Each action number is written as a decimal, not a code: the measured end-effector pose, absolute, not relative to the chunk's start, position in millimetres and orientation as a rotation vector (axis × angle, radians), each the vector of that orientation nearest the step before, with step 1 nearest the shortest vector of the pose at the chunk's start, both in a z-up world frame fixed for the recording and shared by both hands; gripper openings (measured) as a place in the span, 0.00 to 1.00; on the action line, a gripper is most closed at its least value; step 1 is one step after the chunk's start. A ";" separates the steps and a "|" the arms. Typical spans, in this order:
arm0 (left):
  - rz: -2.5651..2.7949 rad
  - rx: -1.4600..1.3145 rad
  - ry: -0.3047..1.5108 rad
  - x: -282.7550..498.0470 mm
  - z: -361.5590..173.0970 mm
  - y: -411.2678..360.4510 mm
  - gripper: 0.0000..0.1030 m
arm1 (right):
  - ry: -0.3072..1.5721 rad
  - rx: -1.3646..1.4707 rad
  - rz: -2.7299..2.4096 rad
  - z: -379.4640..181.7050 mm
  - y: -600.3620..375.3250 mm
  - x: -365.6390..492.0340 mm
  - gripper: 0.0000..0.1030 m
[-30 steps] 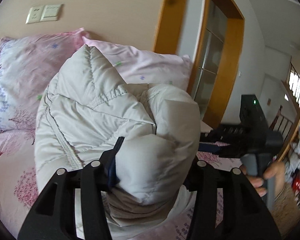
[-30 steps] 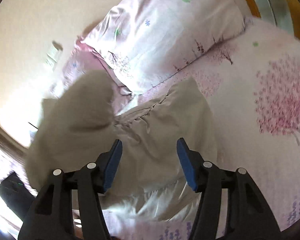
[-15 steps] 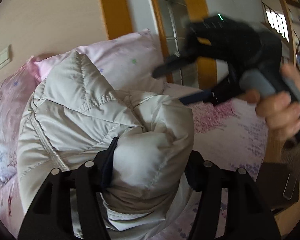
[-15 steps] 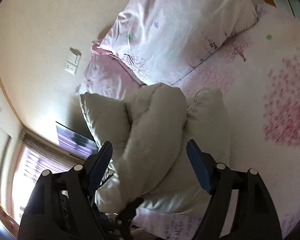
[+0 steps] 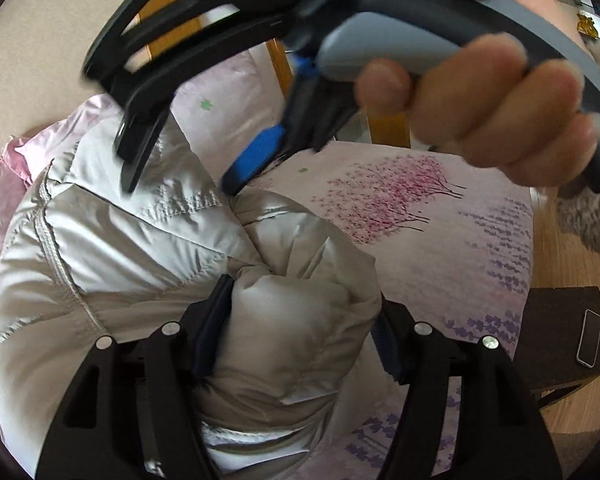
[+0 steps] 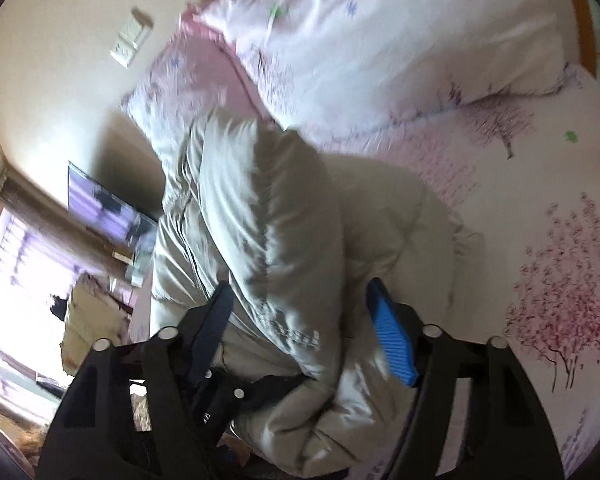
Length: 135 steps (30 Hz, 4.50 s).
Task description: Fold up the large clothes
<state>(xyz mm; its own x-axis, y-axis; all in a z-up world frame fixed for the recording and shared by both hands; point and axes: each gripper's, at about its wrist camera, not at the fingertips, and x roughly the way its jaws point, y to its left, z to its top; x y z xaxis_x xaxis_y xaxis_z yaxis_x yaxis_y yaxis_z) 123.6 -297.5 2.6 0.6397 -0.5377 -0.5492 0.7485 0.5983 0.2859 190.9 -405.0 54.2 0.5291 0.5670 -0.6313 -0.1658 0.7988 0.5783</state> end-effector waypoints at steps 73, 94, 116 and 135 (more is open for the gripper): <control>-0.577 0.265 0.786 246.1 37.1 -148.3 0.77 | 1.042 0.118 0.065 18.6 -383.7 250.3 0.23; -0.563 0.141 0.833 237.0 44.2 -124.4 0.84 | 0.842 0.240 0.087 43.3 -394.2 156.2 0.26; -0.518 0.202 0.754 216.1 42.4 -131.6 0.87 | 0.867 0.381 0.096 -40.5 -391.8 132.9 0.28; -0.552 0.107 0.781 245.5 60.5 -100.0 0.89 | 0.679 0.383 0.103 28.8 -406.3 112.5 0.27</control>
<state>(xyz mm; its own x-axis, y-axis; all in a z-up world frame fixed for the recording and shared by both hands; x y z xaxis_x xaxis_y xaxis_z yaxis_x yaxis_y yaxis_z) 245.5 -100.0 60.5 0.5770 -0.4319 -0.6932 0.5093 0.8538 -0.1080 112.5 -406.3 28.8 0.7758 0.2166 -0.5926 0.0307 0.9251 0.3784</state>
